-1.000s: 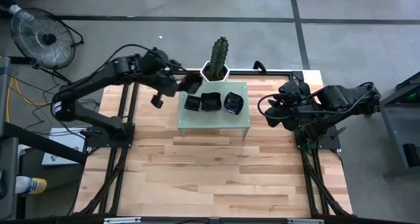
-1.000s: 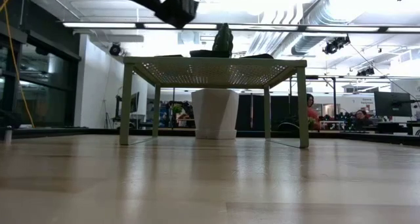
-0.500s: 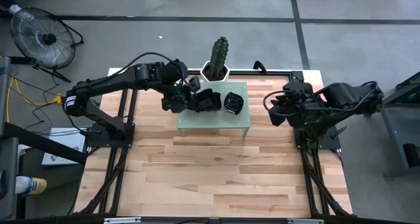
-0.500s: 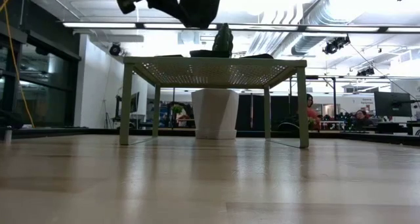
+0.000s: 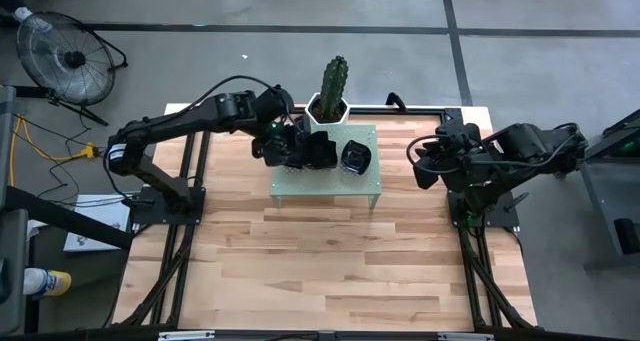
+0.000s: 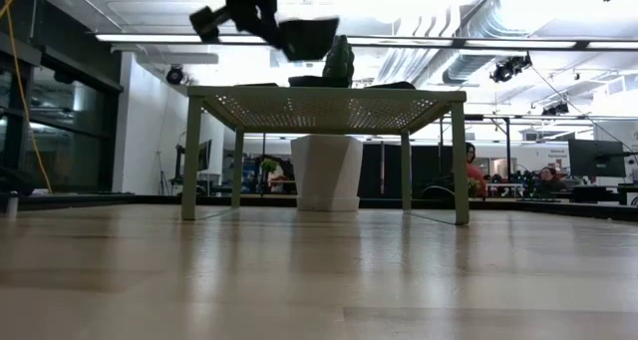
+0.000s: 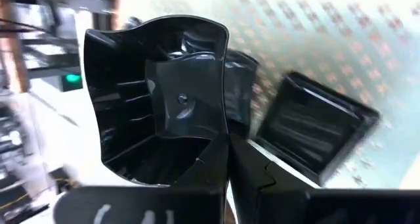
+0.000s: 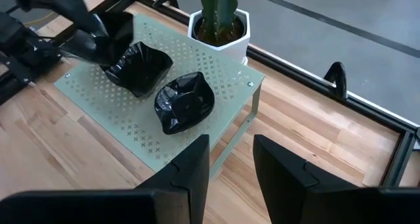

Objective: Pick & Place Mini shaped plates
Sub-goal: Stack the distorted square plate on top of the distorted square plates on the shelf

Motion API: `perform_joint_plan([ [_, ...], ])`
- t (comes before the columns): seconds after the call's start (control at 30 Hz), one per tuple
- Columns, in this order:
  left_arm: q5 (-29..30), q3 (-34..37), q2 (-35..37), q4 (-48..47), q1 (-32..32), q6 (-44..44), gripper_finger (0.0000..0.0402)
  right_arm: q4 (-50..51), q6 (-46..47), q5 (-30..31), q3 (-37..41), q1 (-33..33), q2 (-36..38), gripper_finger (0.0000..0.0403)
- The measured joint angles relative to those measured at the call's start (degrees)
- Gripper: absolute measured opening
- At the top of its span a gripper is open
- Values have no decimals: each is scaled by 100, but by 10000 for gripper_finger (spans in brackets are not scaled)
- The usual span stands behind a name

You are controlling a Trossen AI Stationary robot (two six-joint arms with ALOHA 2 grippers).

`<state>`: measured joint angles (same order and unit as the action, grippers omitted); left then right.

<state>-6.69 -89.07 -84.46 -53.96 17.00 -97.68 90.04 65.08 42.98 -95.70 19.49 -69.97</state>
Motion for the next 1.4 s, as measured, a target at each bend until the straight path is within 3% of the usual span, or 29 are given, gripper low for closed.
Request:
perform_joint_plan([
  [0.6, 254, 3, -555, 157, 174, -839, 0, -2, 68, 9, 0, 0, -2, 114],
  [1.4, 261, 5, -591, 455, 172, -1310, 2, -2, 94, -14, 0, 0, -2, 114],
])
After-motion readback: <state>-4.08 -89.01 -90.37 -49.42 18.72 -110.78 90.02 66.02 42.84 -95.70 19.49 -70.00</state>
